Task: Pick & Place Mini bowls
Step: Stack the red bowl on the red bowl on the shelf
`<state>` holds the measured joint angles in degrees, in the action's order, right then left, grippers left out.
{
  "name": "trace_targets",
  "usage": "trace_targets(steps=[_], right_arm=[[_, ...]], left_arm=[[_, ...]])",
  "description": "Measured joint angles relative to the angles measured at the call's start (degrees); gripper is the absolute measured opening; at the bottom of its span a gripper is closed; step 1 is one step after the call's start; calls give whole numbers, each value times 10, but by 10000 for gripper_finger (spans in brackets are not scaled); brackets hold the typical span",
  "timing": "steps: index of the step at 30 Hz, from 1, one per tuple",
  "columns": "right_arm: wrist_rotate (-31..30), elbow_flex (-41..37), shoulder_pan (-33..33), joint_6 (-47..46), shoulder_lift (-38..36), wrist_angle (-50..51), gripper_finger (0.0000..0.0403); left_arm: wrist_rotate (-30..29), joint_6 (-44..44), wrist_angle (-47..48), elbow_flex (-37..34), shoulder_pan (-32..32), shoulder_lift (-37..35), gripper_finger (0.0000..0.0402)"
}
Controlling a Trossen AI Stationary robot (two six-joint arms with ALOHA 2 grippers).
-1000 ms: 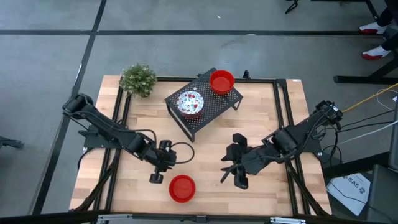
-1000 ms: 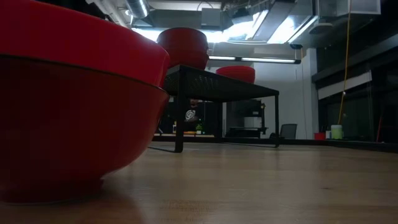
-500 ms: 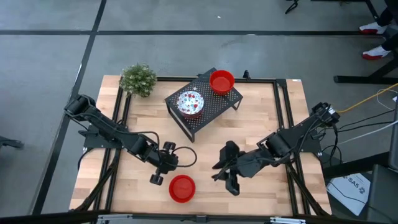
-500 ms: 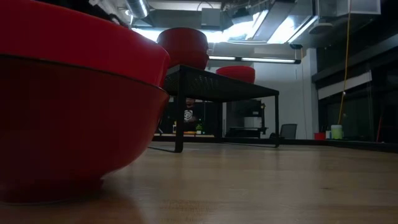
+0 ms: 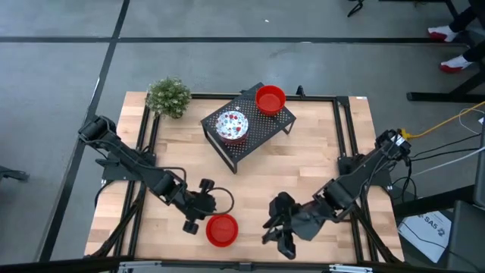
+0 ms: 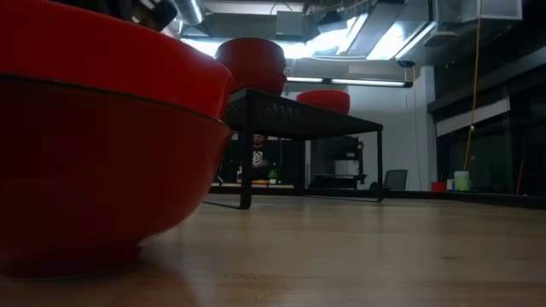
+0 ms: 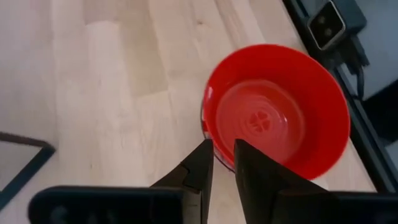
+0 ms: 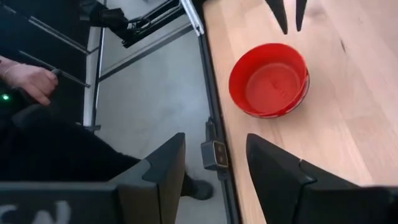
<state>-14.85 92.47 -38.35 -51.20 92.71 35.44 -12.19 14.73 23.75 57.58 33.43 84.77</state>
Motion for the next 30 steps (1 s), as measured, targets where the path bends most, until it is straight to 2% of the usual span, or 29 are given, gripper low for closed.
trace_targets(steps=[8, 16, 22, 30], right_arm=[[-63, 0, -20, -11, 0, 0, 171], [-67, 0, -20, -11, 0, 0, 171], [-67, 0, -20, -11, 0, 0, 171], [-97, 0, -19, -11, 0, 0, 171]], left_arm=[[-20, 74, -1, 0, 3, 0, 58], [-16, 124, -33, 0, 6, 5, 58], [-18, 196, -30, 2, 6, 39, 58], [-33, 212, -28, 15, 7, 79, 59]])
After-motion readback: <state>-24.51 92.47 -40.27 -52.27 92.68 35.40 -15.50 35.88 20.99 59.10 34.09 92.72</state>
